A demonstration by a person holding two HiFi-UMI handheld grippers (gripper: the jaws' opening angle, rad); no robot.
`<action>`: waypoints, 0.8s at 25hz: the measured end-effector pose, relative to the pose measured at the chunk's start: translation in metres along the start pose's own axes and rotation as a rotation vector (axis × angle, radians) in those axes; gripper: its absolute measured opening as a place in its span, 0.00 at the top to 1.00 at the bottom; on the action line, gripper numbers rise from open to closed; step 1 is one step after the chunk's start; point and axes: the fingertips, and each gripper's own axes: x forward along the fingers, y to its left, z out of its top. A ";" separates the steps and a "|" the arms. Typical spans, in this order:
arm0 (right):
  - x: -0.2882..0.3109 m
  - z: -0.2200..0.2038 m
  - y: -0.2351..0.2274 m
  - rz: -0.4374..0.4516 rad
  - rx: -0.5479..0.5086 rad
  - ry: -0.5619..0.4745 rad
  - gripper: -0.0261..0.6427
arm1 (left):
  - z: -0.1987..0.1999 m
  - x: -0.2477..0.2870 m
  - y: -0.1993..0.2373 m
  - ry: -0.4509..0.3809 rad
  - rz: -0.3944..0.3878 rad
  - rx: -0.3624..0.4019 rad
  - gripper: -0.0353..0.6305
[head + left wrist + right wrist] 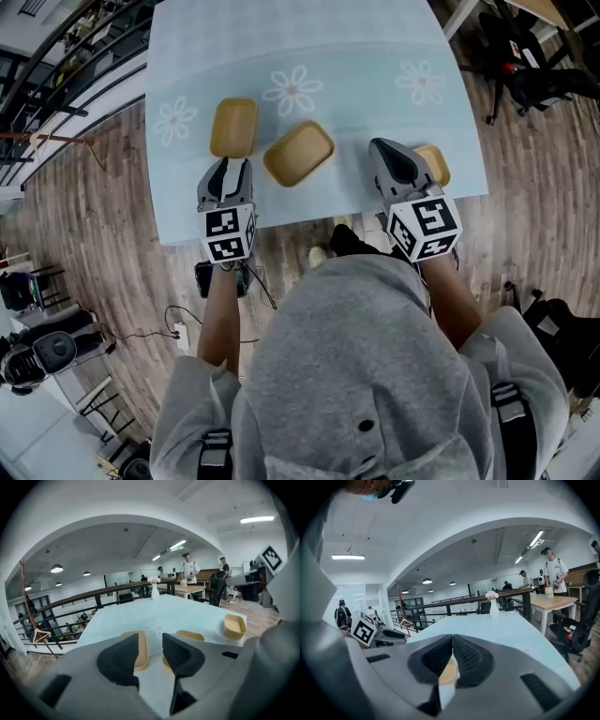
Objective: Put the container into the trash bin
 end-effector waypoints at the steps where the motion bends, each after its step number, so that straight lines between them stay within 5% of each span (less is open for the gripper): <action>1: 0.002 0.000 -0.001 0.001 0.001 0.003 0.92 | -0.007 0.006 0.005 0.025 0.006 0.029 0.71; 13: 0.023 -0.015 -0.016 0.033 -0.001 0.070 0.92 | -0.083 0.067 0.018 0.244 -0.043 0.114 0.71; 20: 0.030 -0.013 -0.025 0.034 -0.002 0.075 0.92 | -0.113 0.089 0.013 0.365 -0.089 0.230 0.71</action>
